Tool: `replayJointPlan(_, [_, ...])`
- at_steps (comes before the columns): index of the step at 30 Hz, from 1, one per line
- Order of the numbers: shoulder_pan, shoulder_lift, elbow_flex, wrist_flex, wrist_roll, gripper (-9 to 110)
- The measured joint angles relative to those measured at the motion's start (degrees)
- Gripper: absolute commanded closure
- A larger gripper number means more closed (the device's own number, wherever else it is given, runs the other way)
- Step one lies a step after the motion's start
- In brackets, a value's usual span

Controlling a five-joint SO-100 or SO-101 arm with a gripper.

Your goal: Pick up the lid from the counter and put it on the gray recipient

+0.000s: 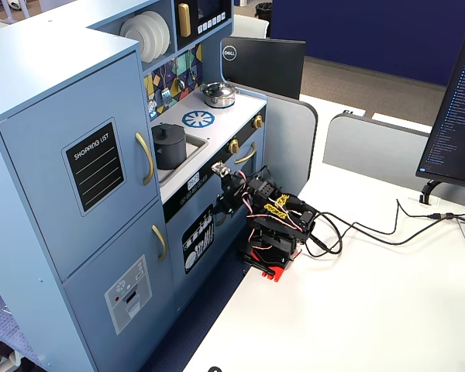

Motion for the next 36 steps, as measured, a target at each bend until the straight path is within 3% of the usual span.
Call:
replayJointPlan(4, [-1.05, 0.79, 2.02, 1.23, 3.25, 101])
replayJointPlan(10, [-2.02, 0.88, 2.11, 15.56, 3.69, 96])
replayJointPlan(14, [-3.16, 1.32, 1.58, 22.85, -1.41, 95])
replayJointPlan(36, [-3.16, 1.41, 1.67, 23.29, -5.01, 94])
